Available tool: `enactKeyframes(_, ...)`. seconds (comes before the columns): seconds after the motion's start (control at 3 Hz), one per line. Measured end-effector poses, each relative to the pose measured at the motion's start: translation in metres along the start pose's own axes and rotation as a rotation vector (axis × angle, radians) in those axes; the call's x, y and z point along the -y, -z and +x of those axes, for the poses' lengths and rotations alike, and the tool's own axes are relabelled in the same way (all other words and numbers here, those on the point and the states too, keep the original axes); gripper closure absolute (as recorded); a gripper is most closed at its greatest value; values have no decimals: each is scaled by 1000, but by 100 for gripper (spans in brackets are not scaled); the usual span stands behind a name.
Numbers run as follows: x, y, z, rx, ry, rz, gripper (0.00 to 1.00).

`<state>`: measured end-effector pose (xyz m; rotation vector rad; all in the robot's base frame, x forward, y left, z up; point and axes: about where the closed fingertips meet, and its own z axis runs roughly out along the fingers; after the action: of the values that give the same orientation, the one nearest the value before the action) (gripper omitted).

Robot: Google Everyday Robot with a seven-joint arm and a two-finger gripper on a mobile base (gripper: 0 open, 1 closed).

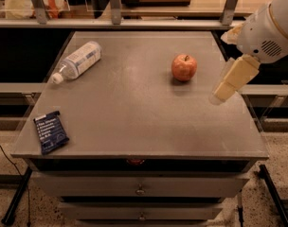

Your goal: Pick apple

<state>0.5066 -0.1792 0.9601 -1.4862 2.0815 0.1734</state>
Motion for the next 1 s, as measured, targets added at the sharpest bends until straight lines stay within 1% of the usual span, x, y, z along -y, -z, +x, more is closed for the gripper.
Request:
enactKeyframes(0.33,-1,1,0,-1,2,2,0)
enactKeyframes(0.67,10,-15,0,49,-39,32,0)
enactKeyframes(1.0,44,-60,-3,182,-127,62,0)
